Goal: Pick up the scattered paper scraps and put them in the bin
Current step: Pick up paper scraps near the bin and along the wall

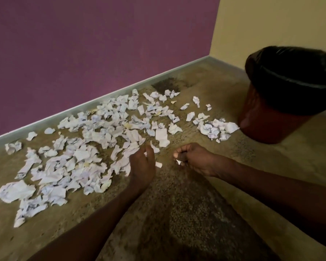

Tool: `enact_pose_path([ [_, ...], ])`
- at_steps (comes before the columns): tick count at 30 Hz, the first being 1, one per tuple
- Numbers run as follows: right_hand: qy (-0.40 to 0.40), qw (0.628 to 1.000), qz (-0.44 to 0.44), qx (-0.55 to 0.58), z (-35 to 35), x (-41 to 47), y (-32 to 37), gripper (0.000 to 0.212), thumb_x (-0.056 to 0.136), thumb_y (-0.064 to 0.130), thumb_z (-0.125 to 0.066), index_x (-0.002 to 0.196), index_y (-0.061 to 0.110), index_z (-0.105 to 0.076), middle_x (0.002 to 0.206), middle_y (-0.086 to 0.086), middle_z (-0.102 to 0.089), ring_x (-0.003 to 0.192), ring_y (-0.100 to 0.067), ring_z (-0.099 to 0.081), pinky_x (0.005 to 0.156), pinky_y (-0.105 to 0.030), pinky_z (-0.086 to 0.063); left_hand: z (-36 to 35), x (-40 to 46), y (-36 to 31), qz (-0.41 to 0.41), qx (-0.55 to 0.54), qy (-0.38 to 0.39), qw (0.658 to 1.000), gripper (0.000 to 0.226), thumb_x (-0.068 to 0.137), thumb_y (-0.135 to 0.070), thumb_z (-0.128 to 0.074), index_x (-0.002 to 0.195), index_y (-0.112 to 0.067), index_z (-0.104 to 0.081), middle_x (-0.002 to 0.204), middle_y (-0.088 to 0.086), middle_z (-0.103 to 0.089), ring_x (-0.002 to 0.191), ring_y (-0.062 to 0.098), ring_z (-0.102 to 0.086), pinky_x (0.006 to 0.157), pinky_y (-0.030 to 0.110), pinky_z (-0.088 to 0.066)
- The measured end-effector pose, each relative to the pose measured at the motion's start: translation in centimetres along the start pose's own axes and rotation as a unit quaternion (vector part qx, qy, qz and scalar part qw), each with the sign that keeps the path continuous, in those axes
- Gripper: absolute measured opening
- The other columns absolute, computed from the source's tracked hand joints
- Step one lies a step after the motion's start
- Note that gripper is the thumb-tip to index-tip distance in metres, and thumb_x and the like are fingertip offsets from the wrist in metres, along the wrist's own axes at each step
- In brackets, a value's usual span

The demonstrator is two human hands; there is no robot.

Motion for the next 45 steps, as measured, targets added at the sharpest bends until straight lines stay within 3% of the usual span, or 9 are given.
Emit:
enact_pose_path([
  [12, -0.197, 0.958, 0.184, 0.099, 18.1, -4.7, 15.1, 0.019, 0.094, 0.0, -0.056, 0.077, 0.006, -0.063, 0.061, -0.004, -0.055, 0.051, -0.008, -0.048, 0.052, -0.019, -0.044, -12.4, 10.2, -16.2, 0.104, -0.223, 0.062, 0.967, 0.059, 0.096, -0.057, -0.031, 0.056, -0.016, -0.044, 0.056, -0.003, -0.05, 0.055, 0.016, -0.046, 0.055, 0.031, -0.035],
  [18, -0.423, 0.847, 0.307, -0.097, 29.2, -12.9, 25.3, 0.023, 0.093, 0.006, -0.058, 0.072, 0.01, -0.066, 0.055, 0.004, -0.059, 0.047, 0.0, -0.052, 0.05, -0.012, -0.04, -23.6, 14.0, -29.6, 0.106, -0.355, 0.284, 0.884, 0.083, 0.065, -0.081, -0.035, 0.117, -0.017, -0.049, 0.126, 0.008, -0.056, 0.111, 0.029, -0.059, 0.088, 0.042, -0.044],
  [22, -0.559, 0.752, 0.26, -0.232, 36.0, -14.5, 27.2, 0.014, 0.089, 0.012, -0.06, 0.082, 0.007, -0.072, 0.076, -0.004, -0.069, 0.074, -0.013, -0.064, 0.068, -0.025, -0.051, -27.4, 12.8, -37.0, 0.039, -0.287, 0.362, 0.886, 0.098, 0.071, -0.093, -0.024, 0.13, -0.019, -0.051, 0.097, -0.009, -0.05, 0.107, 0.022, -0.057, 0.082, 0.04, -0.044],
  [24, -0.552, 0.757, 0.18, -0.298, 38.5, -12.7, 25.9, 0.017, 0.086, 0.009, -0.06, 0.086, 0.0, -0.073, 0.083, -0.014, -0.071, 0.08, -0.023, -0.067, 0.069, -0.033, -0.052, -29.6, 11.1, -38.6, 0.038, -0.273, 0.453, 0.848, 0.099, 0.076, -0.088, -0.022, 0.138, -0.017, -0.052, 0.131, 0.041, -0.042, 0.092, 0.032, -0.067, 0.086, 0.049, -0.051],
  [27, -0.519, 0.768, 0.109, -0.36, 40.4, -10.7, 23.4, 0.017, 0.085, 0.003, -0.058, 0.089, 0.0, -0.075, 0.086, -0.019, -0.072, 0.079, -0.028, -0.069, 0.07, -0.034, -0.056, -31.6, 10.2, -39.1, 0.048, -0.299, 0.527, 0.794, 0.078, 0.088, -0.077, -0.024, 0.134, -0.023, -0.056, 0.109, 0.026, -0.055, 0.077, 0.025, -0.066, 0.087, 0.049, -0.053],
  [29, -0.544, 0.75, 0.13, -0.354, 40.9, -11.2, 22.9, 0.02, 0.085, -0.002, -0.056, 0.088, 0.003, -0.075, 0.085, -0.018, -0.072, 0.076, -0.029, -0.069, 0.073, -0.039, -0.059, -32.2, 11.3, -38.1, 0.046, -0.267, 0.49, 0.829, 0.074, 0.096, -0.064, -0.03, 0.145, -0.01, -0.037, 0.13, 0.017, -0.052, 0.111, 0.027, -0.059, 0.102, 0.043, -0.044],
  [32, -0.586, 0.715, 0.172, -0.341, 40.8, -12.6, 22.8, 0.02, 0.08, -0.005, -0.059, 0.078, 0.008, -0.074, 0.08, -0.014, -0.071, 0.073, -0.025, -0.067, 0.072, -0.038, -0.059, -31.3, 13.9, -36.2, -0.025, -0.186, 0.37, 0.91, 0.026, 0.094, -0.031, -0.06, 0.092, -0.005, -0.059, 0.082, 0.009, -0.054, 0.075, 0.019, -0.051, 0.066, 0.038, -0.041],
  [35, -0.578, 0.712, 0.192, -0.348, 40.1, -12.7, 23.1, 0.009, 0.075, -0.001, -0.071, 0.071, 0.007, -0.071, 0.07, -0.01, -0.068, 0.064, -0.019, -0.062, 0.066, -0.038, -0.057, -30.0, 15.5, -34.8, -0.047, -0.218, 0.292, 0.93, 0.02, 0.078, -0.02, -0.077, 0.063, -0.013, -0.066, 0.069, -0.002, -0.068, 0.067, 0.017, -0.065, 0.075, 0.034, -0.059],
  [45, -0.52, 0.722, 0.191, -0.415, 34.6, -11.3, 25.7, 0.054, 0.08, 0.008, -0.057, 0.133, 0.003, -0.054, 0.13, -0.02, -0.06, 0.121, -0.036, -0.055, 0.101, -0.038, -0.045, -24.2, 15.8, -35.4, -0.074, -0.185, 0.349, 0.916, 0.062, 0.09, -0.039, -0.064, 0.14, -0.01, -0.042, 0.129, 0.005, -0.053, 0.108, 0.018, -0.052, 0.094, 0.032, -0.046],
])
Point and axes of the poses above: each hand's wrist, its own x-axis towards the middle knuckle, its own z-axis out of the back of the hand, y = z × x, the point moved 10 cm from there along x, towards the middle knuckle
